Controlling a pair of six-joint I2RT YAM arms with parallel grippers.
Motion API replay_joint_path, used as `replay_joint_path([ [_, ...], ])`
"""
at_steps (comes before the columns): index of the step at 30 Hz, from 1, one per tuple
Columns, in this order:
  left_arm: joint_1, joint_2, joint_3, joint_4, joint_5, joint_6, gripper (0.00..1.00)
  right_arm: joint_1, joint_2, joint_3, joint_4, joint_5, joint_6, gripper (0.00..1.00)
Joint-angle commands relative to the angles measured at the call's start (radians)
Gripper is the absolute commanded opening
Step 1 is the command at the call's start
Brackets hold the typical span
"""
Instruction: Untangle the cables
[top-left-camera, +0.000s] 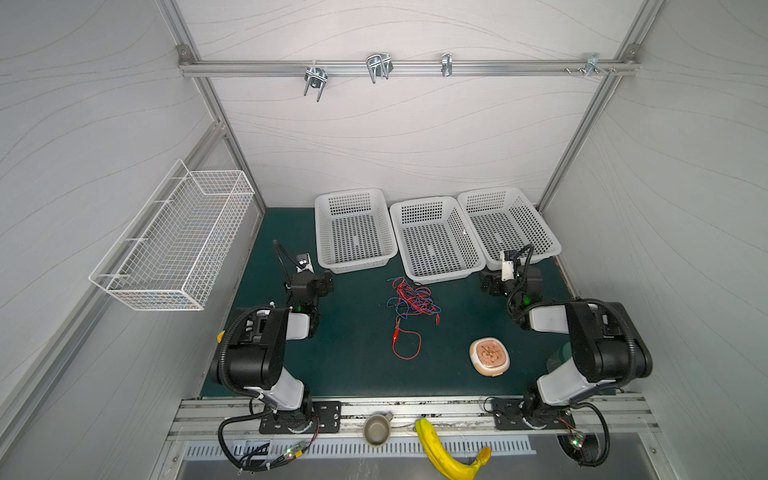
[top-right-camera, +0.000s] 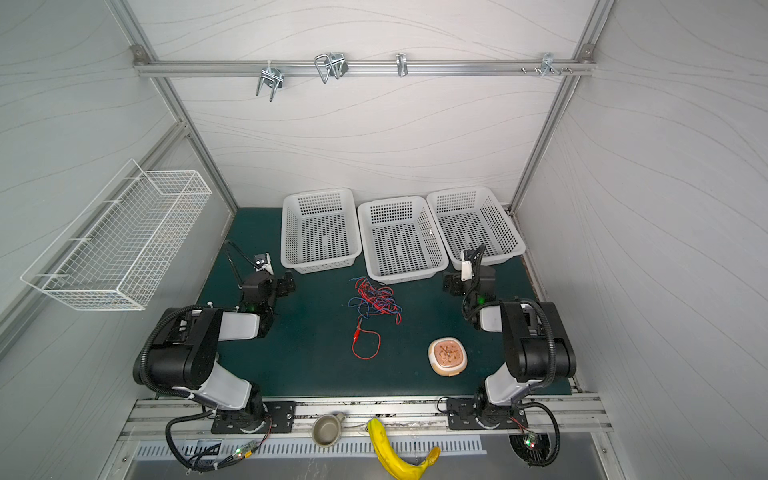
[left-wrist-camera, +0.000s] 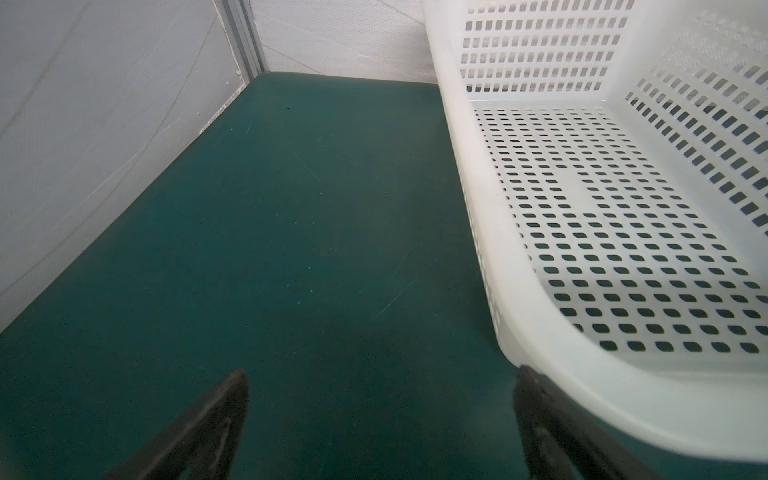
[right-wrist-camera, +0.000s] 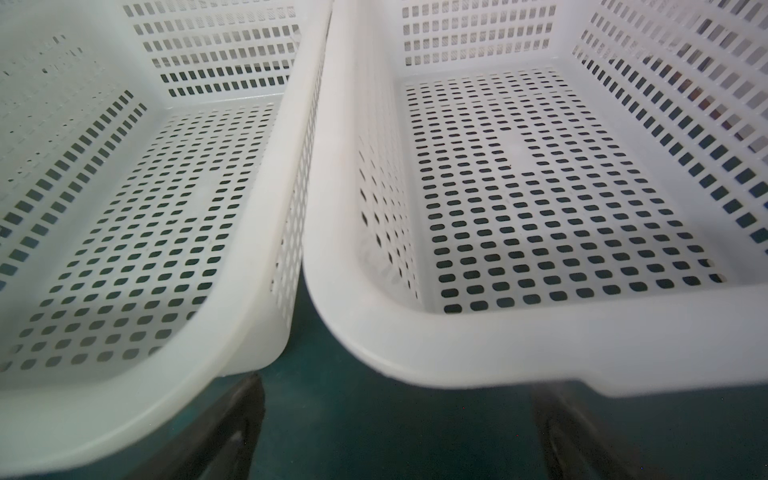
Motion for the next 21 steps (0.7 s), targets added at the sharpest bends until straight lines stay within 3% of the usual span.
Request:
replay_joint_path([
  [1, -0.002, -0.003, 0.011, 0.048, 0.007, 0.000, 1.00, -0.003, 0.004, 0.007, 0.016, 0.000, -0.005, 0.99],
  [21, -0.001, -0.004, 0.011, 0.049, 0.007, 0.000, 1.00, -0.003, 0.005, 0.008, 0.016, -0.001, -0.005, 0.99],
])
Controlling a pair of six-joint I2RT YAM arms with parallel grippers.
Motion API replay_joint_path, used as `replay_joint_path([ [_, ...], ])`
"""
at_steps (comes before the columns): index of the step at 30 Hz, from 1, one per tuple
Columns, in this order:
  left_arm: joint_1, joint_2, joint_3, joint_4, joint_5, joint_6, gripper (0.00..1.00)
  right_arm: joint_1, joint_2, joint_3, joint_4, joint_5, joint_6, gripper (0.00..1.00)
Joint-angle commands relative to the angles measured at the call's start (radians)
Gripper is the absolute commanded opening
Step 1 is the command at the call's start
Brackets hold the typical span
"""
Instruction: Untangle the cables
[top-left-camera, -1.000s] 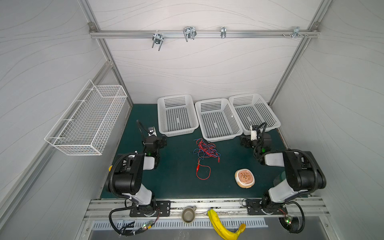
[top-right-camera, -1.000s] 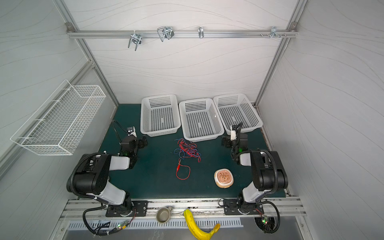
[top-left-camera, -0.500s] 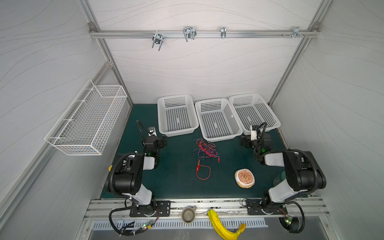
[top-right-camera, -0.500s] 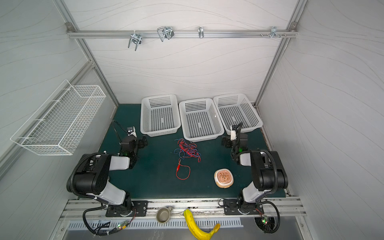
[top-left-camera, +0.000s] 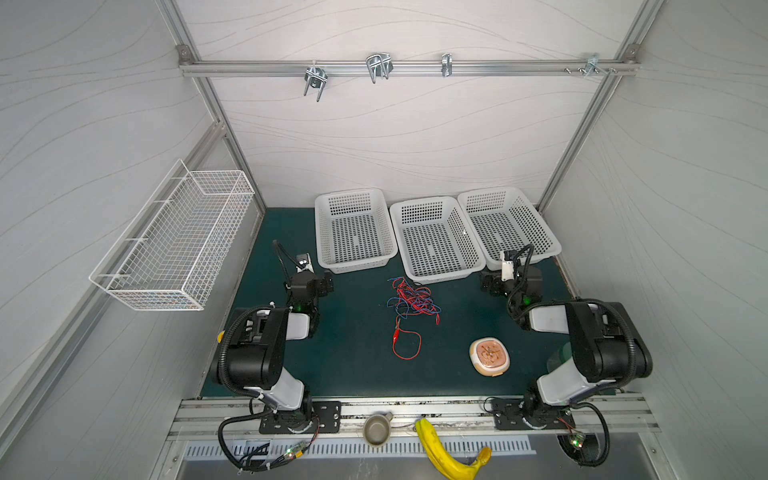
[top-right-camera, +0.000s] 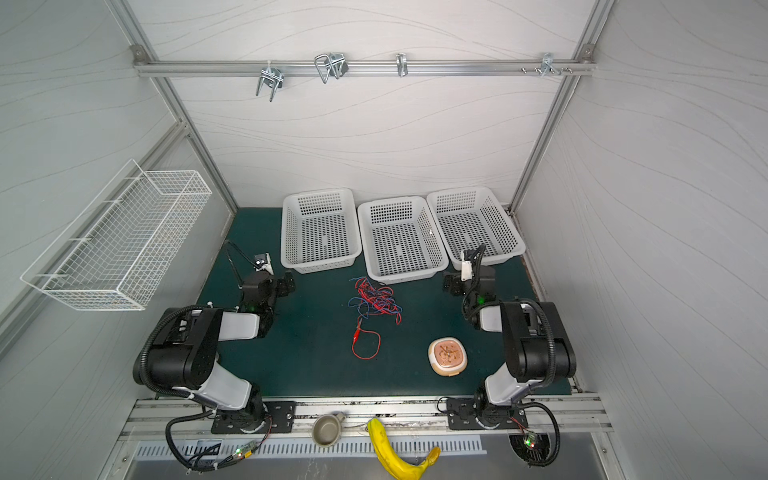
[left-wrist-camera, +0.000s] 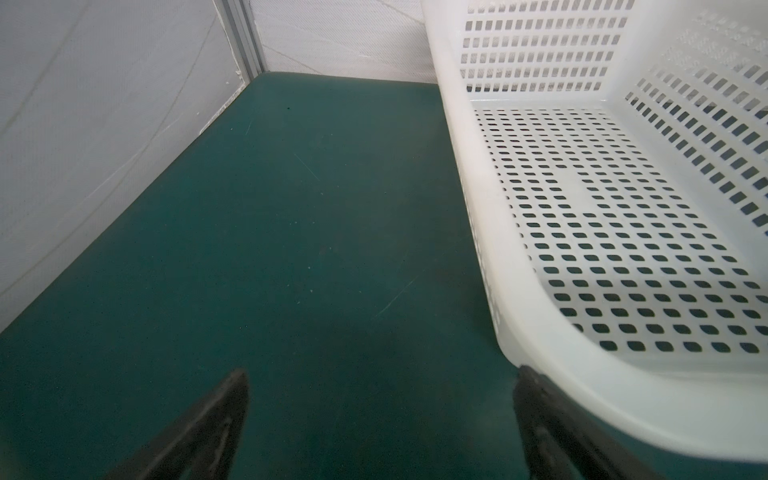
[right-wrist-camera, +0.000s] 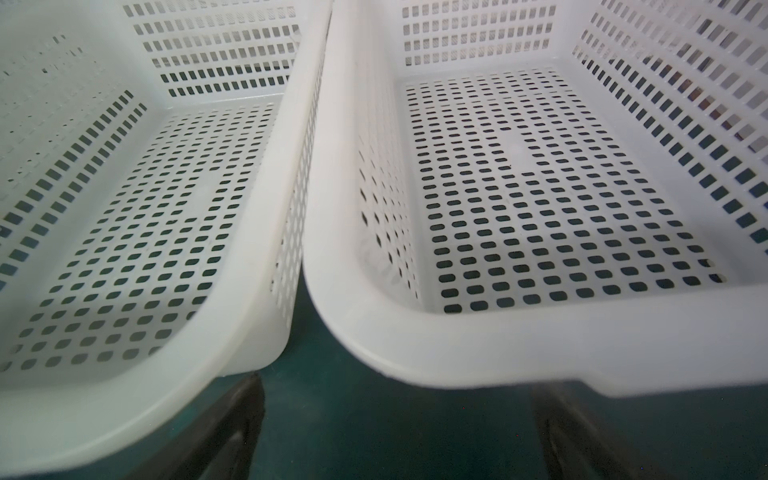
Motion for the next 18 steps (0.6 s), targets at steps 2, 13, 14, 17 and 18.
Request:
replay_joint_path([
  [2, -0.002, -0.003, 0.011, 0.049, 0.007, -0.001, 1.00, -0.003, 0.005, 0.008, 0.017, 0.000, -0.005, 0.99],
  [13, -0.003, -0.005, 0.010, 0.050, 0.006, 0.000, 1.00, -0.005, 0.004, 0.006, 0.018, -0.001, -0.004, 0.99],
  [14, -0.002, -0.006, 0.008, 0.054, 0.003, 0.000, 1.00, -0.006, 0.002, 0.005, 0.019, -0.002, -0.005, 0.99],
  [17, -0.007, -0.021, -0.010, 0.080, -0.012, 0.006, 1.00, -0.002, -0.016, -0.006, 0.028, -0.018, -0.017, 0.99],
  [18, -0.009, -0.040, -0.020, 0.083, -0.023, 0.002, 1.00, 0.002, -0.036, -0.012, 0.023, -0.001, -0.015, 0.99],
])
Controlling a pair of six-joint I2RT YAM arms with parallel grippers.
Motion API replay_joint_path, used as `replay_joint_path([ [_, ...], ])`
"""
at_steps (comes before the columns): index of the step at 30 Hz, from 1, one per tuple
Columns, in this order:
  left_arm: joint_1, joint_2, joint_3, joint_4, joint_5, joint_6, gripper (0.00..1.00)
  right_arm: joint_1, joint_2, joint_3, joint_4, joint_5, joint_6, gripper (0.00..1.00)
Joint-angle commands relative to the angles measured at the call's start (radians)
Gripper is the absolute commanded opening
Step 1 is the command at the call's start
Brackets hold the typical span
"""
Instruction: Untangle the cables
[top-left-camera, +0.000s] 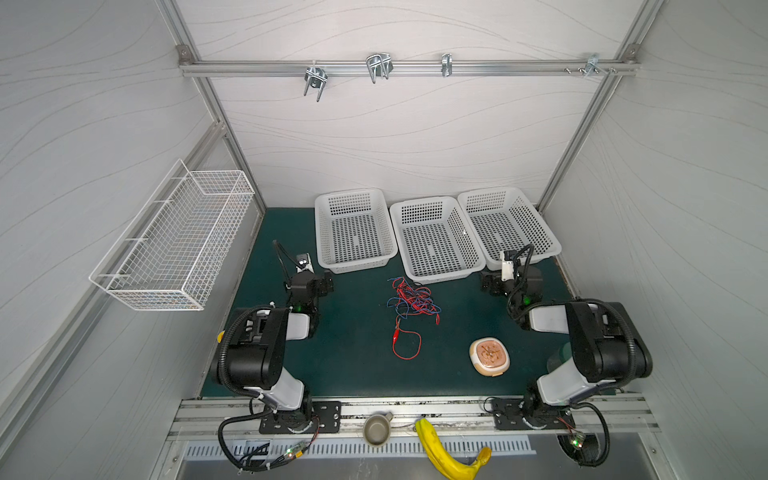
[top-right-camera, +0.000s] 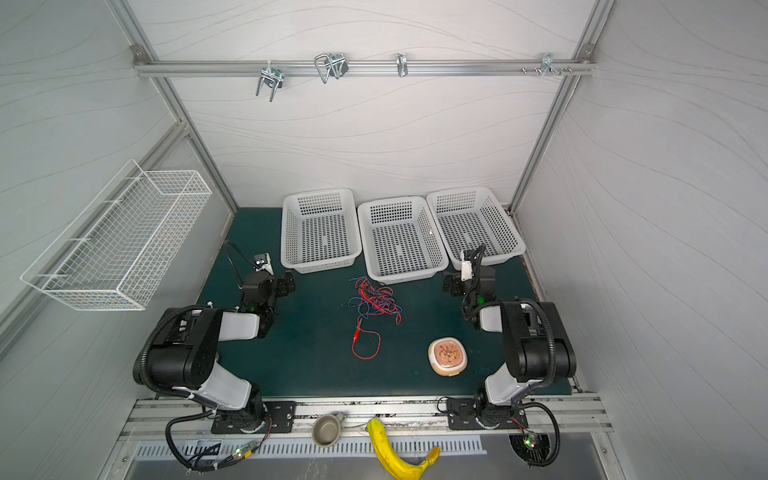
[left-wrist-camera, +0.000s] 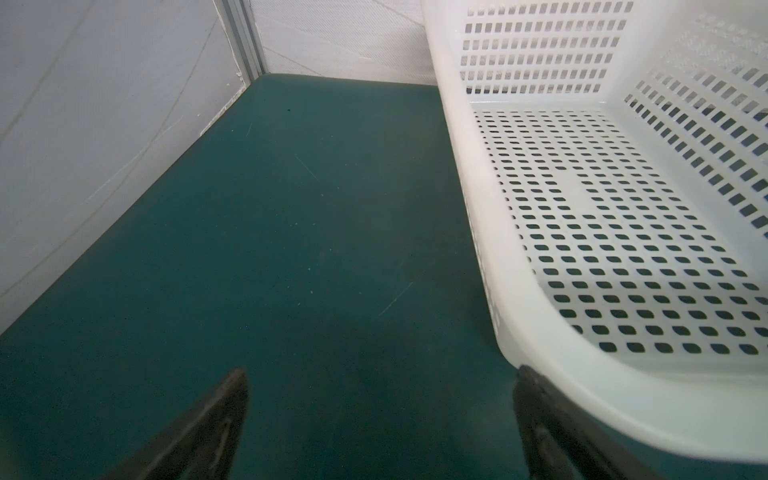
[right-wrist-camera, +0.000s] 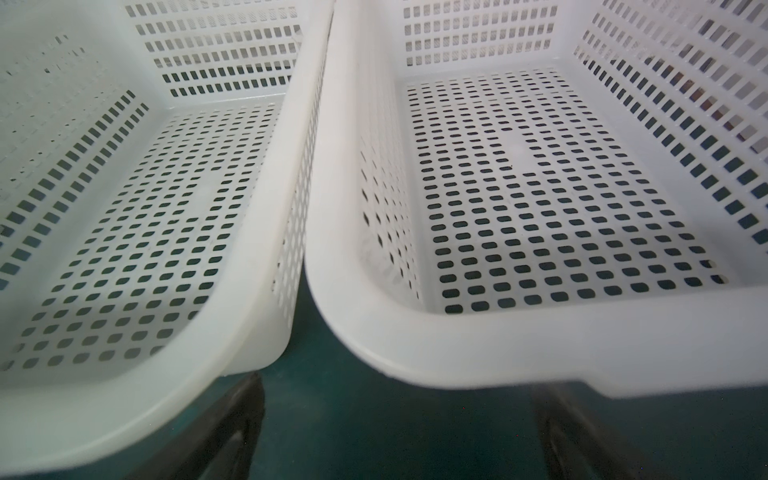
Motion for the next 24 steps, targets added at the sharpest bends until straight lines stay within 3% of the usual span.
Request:
replay_joint_path([
  [1, -0.008, -0.059, -0.025, 0.072, -0.028, -0.001, 0.99, 0.003, -0.061, -0.018, 0.014, 0.014, -0.009, 0.99],
  [4, -0.008, -0.133, -0.050, 0.044, -0.050, -0.007, 0.99, 0.005, -0.162, -0.016, -0.081, 0.032, 0.007, 0.99],
  [9, -0.011, -0.275, -0.023, -0.142, -0.005, -0.022, 0.99, 0.016, -0.344, -0.006, -0.266, 0.056, 0.075, 0.99],
  [16, -0.014, -0.393, 0.046, -0.378, 0.000, -0.089, 1.00, 0.119, -0.538, 0.026, -0.535, 0.141, 0.107, 0.99],
  [22, -0.025, -0.415, 0.128, -0.590, 0.118, -0.160, 1.00, 0.180, -0.630, 0.044, -0.703, 0.117, 0.172, 0.99],
  [24, -0.049, -0.414, 0.152, -0.636, 0.194, -0.176, 1.00, 0.210, -0.643, 0.049, -0.728, 0.063, 0.190, 0.93],
])
